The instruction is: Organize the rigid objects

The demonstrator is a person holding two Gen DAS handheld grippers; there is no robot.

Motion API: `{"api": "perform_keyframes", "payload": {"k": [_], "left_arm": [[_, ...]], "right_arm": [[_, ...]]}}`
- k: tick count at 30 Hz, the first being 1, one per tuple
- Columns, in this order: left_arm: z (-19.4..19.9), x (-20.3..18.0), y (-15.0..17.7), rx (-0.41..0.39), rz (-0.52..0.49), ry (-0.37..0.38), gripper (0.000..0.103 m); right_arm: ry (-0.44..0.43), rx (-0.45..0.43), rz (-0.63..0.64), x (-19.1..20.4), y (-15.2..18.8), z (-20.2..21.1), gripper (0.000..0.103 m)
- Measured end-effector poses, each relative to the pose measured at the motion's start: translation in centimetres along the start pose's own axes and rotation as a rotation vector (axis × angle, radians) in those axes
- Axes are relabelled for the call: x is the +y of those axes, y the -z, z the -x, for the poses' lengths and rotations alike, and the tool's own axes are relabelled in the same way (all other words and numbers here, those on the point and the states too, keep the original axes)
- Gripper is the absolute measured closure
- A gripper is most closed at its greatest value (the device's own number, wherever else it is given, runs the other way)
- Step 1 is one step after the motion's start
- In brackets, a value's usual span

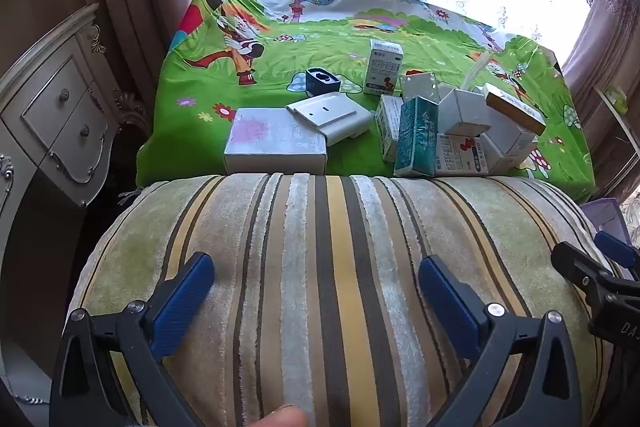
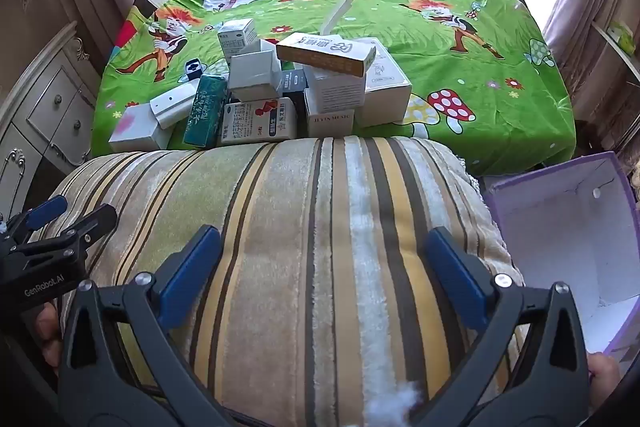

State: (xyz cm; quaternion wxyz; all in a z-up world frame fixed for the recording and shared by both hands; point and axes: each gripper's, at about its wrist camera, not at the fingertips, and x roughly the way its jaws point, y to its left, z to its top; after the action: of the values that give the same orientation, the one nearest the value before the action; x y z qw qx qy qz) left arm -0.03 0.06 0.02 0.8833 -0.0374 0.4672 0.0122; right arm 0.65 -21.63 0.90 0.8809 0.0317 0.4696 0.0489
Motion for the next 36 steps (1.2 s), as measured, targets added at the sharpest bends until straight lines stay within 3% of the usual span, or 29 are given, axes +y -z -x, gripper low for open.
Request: {"api": "perform_keyframes", "payload": {"k": [36], "left_arm": [[-0.5,-0.44,-0.16,0.023,-0.016,-0.034,0.0]], "right_arm": [[0.01,-0.008,0.006,-0.07,0.06,-0.04,0.0]]}}
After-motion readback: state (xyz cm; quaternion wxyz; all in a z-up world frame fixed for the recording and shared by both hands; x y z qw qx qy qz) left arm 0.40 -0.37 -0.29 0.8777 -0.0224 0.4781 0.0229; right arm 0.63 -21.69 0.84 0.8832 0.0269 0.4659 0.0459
